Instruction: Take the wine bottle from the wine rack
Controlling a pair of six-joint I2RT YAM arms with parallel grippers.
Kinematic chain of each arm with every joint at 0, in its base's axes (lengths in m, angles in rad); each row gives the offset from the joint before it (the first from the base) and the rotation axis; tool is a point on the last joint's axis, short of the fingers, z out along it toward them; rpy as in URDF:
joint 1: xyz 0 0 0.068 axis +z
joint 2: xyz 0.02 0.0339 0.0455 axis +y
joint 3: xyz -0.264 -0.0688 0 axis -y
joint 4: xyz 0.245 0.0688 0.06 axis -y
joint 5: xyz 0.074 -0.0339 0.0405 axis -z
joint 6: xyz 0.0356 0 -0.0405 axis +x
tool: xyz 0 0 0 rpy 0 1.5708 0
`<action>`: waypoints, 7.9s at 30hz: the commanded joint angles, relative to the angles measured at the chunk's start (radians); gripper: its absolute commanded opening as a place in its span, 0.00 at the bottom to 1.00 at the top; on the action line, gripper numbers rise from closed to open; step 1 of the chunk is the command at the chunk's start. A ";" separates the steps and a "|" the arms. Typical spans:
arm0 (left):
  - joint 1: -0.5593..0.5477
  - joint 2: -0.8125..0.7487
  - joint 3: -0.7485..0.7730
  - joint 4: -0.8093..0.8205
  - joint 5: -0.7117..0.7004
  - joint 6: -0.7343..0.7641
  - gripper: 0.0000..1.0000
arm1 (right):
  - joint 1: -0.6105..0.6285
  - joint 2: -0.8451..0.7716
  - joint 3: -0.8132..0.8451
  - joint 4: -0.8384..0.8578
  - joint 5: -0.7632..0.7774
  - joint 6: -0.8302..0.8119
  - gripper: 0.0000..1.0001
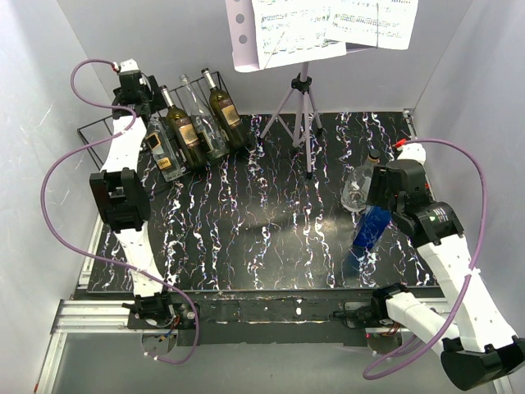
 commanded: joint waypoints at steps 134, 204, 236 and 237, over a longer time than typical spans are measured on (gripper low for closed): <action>-0.867 -0.379 -0.514 0.690 0.468 0.248 0.98 | -0.004 -0.396 0.018 0.309 -0.444 -0.024 0.90; 0.034 0.169 0.114 0.189 0.475 -0.060 0.62 | -0.004 -0.299 0.095 0.289 -0.683 0.071 0.80; 0.006 -0.045 -0.128 0.491 0.544 0.003 0.00 | -0.004 -0.321 0.077 0.321 -0.691 0.068 0.80; 0.002 -0.067 -0.159 0.512 0.546 0.018 0.00 | -0.004 -0.324 0.078 0.313 -0.692 0.062 0.80</action>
